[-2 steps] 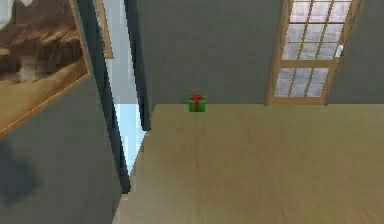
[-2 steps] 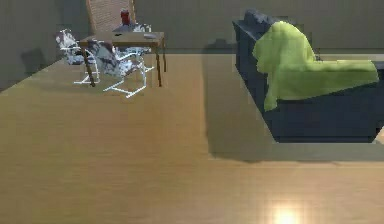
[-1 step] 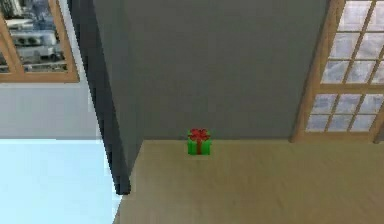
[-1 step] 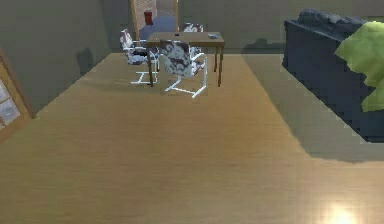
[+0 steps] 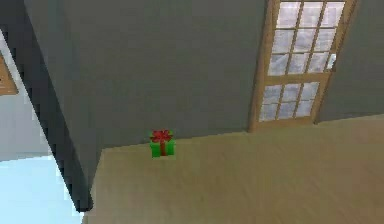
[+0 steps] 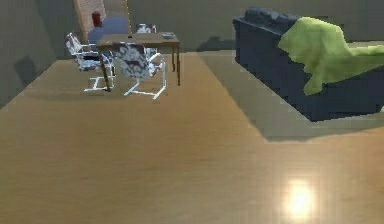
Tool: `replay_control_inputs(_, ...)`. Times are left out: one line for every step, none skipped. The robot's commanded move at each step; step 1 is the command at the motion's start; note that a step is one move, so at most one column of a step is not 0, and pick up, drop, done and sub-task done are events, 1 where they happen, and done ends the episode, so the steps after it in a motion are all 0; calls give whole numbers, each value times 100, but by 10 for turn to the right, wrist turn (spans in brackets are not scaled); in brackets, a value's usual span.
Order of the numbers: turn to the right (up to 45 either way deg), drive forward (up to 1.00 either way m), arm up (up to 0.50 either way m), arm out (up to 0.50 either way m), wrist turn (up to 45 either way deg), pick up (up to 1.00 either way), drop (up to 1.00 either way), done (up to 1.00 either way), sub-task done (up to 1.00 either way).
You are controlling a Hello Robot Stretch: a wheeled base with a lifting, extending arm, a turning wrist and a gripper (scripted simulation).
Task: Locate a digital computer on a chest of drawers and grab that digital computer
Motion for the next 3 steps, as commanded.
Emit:
replay_control_inputs(0,15,0,0,0,0,0,0,0)
replay_control_inputs(-420,0,0,0,0,0,0,0,0)
replay_control_inputs(-30,0,0,0,0,0,0,0,0)
